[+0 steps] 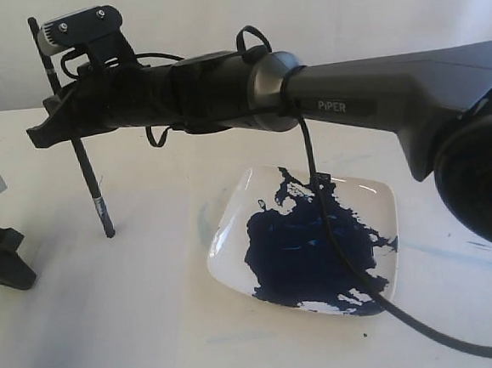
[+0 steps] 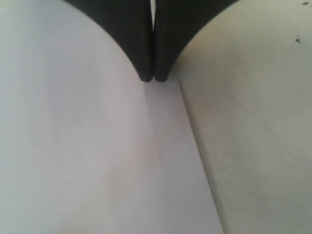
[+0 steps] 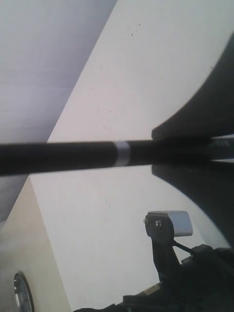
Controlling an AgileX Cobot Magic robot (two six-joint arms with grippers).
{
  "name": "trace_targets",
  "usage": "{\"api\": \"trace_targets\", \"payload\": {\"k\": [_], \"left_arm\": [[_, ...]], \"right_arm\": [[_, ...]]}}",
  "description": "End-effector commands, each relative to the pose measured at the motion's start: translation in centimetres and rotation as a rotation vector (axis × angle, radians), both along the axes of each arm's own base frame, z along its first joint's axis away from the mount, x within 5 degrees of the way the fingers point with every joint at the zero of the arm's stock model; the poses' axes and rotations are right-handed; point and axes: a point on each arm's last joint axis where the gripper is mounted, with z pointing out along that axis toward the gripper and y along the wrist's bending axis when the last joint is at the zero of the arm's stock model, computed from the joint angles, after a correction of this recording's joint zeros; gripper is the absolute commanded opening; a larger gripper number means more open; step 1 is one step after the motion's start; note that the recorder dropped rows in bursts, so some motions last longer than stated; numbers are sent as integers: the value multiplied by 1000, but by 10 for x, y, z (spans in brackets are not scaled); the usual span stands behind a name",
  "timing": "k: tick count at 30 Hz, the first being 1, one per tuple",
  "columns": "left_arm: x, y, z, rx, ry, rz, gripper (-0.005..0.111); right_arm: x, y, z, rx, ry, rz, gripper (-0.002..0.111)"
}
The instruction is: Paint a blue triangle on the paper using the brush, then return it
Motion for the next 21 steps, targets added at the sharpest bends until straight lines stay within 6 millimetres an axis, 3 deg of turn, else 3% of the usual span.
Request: {"api": "trace_targets", "payload": {"k": [1,21], "left_arm": [[0,0,-1,-12,9,-2,0],[0,0,-1,-12,9,-2,0]], "right_arm": [[-1,1,0,9,14,6,0],[-2,2,1,28,51,14,0]]}}
